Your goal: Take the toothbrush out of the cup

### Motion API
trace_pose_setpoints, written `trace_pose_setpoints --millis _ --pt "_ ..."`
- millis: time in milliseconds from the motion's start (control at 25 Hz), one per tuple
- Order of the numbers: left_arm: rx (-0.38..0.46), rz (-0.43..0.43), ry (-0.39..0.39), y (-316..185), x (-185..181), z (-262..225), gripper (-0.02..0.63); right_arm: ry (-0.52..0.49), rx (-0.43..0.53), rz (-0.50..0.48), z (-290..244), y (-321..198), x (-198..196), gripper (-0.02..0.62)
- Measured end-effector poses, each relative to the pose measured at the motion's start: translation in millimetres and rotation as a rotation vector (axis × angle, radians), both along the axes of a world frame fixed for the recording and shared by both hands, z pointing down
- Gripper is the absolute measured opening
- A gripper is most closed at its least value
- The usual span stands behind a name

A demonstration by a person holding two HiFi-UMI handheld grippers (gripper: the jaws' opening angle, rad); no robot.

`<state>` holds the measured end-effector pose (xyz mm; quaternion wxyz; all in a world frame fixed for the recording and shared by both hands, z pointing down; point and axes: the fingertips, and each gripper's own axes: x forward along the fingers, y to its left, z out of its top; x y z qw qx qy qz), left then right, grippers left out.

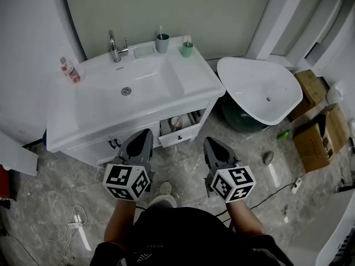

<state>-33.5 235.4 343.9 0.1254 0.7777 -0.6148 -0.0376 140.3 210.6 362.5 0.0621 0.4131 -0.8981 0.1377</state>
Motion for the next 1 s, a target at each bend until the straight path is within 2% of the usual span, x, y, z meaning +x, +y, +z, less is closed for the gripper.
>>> trace_pose_setpoints --millis 520,640,800,1000 --pt "-0.052 0.039 -0.059 -88.7 -58.0 16.5 0.003 0.02 0.022 -0.007 -1.3 -95.0 -71.0 -0.002" --pt "-0.065 0.051 -0.071 -99.8 -67.0 22.3 0.003 0.034 0.016 -0.007 2.0 -107.3 -78.0 -0.002" --pt "-0.05 0.031 -0.044 -111.2 -81.2 22.8 0.003 0.05 0.038 0.01 -4.8 -124.5 -80.3 -0.002" --pt "-0.044 0.04 -0.041 -127.1 -82.7 24.4 0.003 0.06 0.042 0.01 -2.9 -146.1 -86.5 -0.002"
